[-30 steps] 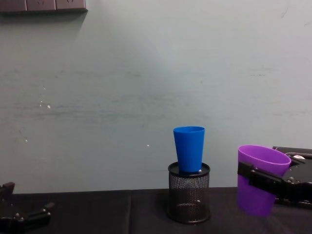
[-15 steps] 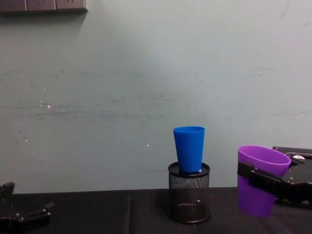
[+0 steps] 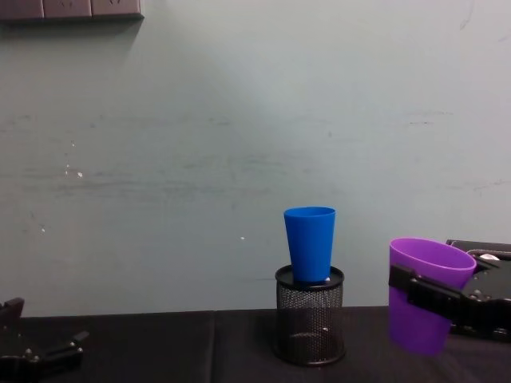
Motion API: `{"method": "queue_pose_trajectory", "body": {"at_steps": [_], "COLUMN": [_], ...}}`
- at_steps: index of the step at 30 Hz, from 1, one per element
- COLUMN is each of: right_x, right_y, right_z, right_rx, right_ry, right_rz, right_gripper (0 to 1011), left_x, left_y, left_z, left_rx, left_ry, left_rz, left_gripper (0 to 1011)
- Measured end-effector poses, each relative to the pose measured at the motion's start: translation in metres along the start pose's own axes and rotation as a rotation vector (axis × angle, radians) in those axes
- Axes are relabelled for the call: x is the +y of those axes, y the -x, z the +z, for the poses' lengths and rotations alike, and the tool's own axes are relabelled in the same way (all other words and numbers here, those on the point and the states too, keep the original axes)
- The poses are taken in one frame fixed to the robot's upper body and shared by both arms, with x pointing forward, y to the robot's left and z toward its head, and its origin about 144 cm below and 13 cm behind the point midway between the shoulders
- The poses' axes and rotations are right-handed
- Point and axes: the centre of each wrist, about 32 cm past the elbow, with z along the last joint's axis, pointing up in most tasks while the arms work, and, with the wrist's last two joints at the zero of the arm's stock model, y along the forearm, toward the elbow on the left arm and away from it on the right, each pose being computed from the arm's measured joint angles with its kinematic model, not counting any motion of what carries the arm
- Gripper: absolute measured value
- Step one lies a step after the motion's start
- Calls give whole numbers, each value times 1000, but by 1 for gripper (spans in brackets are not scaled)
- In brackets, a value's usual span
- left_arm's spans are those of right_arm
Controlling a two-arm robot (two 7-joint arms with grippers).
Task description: Pick up one cup with a gripper and tap it against the other cup.
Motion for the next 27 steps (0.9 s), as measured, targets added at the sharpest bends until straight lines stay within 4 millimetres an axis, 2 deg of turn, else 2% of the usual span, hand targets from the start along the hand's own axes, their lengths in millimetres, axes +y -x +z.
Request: {"method": "queue_pose_trajectory", "body": {"at_steps": [27], "right_x": [0], "right_y": [0], "right_z": [0], "right_rx": [0], "right_ry": [0], "right_rz": [0], "right_gripper": [734], "left_x": [0], "left_y": [0], "left_z": [0], "left_rx": [0], "left_ry": [0], "left_rz": [0], "left_gripper": [1011]}}
